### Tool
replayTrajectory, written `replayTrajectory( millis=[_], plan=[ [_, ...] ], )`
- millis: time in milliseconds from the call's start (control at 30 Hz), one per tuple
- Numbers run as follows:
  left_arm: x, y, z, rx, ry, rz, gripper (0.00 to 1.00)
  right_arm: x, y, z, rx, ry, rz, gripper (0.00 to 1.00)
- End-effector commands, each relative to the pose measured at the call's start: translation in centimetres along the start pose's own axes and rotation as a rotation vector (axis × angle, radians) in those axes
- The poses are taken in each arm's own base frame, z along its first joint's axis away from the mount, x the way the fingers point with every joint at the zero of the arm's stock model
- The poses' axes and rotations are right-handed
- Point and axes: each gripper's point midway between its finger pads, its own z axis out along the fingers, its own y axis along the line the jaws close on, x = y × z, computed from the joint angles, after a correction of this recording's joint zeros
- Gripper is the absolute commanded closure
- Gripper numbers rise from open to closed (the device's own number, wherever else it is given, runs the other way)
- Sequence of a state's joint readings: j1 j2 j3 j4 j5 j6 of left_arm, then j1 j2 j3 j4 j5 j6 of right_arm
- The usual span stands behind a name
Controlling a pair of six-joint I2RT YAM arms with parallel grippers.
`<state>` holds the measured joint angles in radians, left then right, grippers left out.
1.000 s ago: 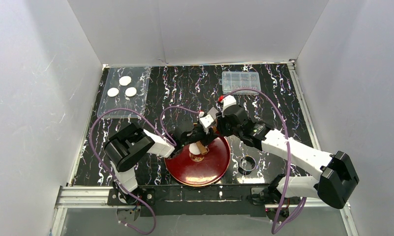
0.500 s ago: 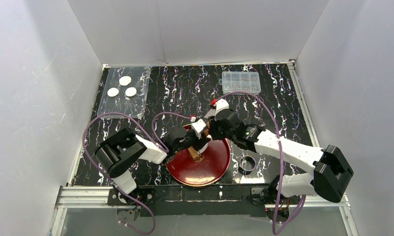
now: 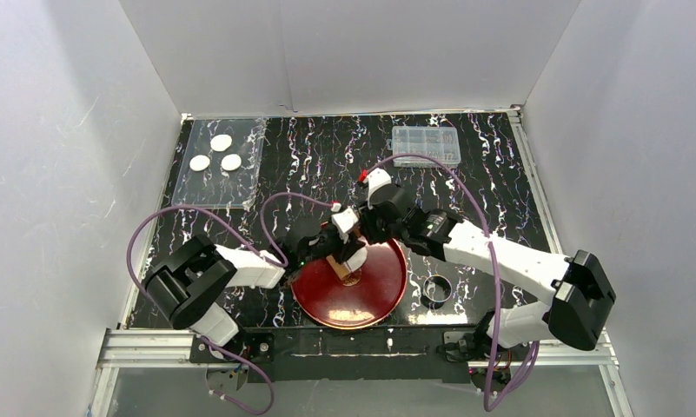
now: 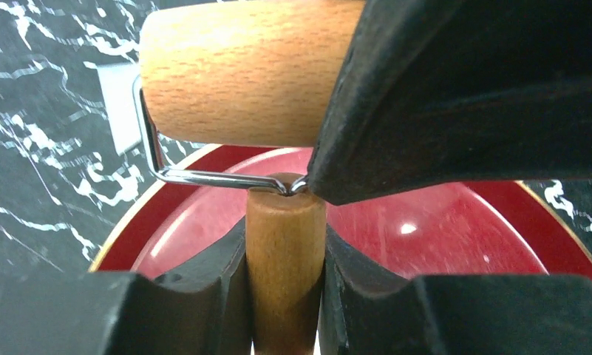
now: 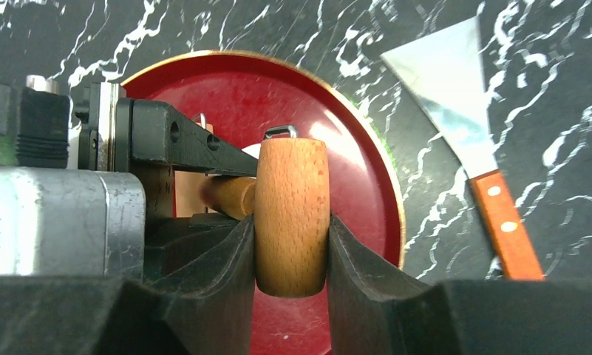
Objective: Roll out the dumpling wrappers from the dough
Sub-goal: Flatten out the dough on the work surface.
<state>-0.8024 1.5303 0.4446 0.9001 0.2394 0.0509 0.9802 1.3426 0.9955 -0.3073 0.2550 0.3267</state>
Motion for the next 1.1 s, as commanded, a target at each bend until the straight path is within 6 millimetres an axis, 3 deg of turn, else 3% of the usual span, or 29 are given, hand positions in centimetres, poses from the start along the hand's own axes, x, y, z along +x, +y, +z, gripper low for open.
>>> replayTrajectory(
  millis=[0,100,233,367,467,567,700,1067],
  plan=[
    [-4.9,1.6,2.1,-0.012,-0.083,0.031,1.0,-2.9,2.4,-2.4,-0.119,-0.047,-0.071,0.99],
    [-6.0,1.7,3.5,0.003,-0.102,0.025,1.0,-3.5,1.4,-2.7,-0.095,-0.07,-0.095,0.99],
    [-6.0,2.4,5.1,-0.022,-0.096,0.008,1.0,-3.0,0.2,-2.0,-0.059,-0.051,-0.116,0.99],
    [-4.6,3.8,6.4,-0.104,-0.059,-0.016,1.0,-1.2,0.0,-0.7,-0.075,-0.002,-0.114,0.99],
    [-2.9,3.2,6.9,-0.08,-0.021,-0.04,1.0,0.7,-0.1,-0.3,-0.078,0.054,-0.085,0.99],
    [-0.4,2.2,6.4,-0.067,0.041,-0.118,1.0,2.3,-0.1,-0.4,-0.09,0.069,-0.038,0.99],
    [2.4,2.5,5.4,-0.13,0.114,-0.192,1.0,4.4,0.9,-0.3,-0.14,0.096,0.05,0.99],
    [4.9,2.6,2.8,-0.18,0.169,-0.202,1.0,7.0,4.1,1.0,-0.207,0.17,0.083,0.99]
  ],
)
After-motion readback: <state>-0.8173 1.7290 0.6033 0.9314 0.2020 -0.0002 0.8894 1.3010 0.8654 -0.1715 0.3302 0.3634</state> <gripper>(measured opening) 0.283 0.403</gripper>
